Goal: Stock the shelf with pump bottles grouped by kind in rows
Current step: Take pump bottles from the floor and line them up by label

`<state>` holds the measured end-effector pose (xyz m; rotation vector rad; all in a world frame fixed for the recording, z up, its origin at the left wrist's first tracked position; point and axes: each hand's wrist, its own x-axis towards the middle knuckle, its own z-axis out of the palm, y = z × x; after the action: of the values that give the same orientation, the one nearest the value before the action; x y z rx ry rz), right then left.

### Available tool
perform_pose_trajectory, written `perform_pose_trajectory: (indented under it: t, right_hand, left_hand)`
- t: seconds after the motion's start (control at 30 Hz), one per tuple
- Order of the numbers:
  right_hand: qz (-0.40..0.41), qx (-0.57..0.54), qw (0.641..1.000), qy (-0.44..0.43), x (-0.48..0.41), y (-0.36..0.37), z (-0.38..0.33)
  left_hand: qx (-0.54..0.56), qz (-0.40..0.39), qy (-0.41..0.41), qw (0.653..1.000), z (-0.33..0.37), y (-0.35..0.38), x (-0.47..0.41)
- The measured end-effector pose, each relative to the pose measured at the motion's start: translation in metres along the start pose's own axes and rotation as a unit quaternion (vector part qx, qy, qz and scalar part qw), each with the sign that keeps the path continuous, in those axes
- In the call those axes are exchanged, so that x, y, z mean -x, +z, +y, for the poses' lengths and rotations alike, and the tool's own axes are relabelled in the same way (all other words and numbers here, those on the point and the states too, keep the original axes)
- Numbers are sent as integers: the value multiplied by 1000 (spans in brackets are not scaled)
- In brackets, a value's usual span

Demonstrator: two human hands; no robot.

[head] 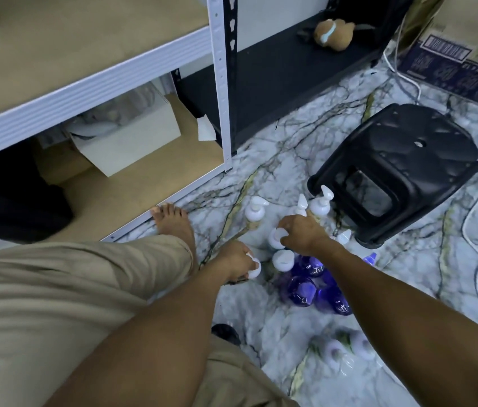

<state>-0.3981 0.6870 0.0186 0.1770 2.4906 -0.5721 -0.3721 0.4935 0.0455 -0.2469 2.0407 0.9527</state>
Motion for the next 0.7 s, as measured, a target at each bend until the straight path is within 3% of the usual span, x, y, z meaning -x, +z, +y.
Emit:
perform_pose_trajectory:
  t: [0.13, 0.4, 0.5, 0.7]
  right_hand:
    - [39, -38, 998, -21, 12, -13, -16]
    - [99, 47, 989, -105, 50, -73, -70]
    - [119, 46, 982, -137, 69, -102, -99]
    - [179, 15, 959, -219, 108, -160, -168]
  left_hand:
    - [-26, 18, 30, 999, 2, -8, 4]
    - [-104, 81, 91, 987, 19, -52, 49]
    - [-153, 124, 120, 973, 29, -81, 75]
    - [-142, 208, 204, 946, 44, -145, 124]
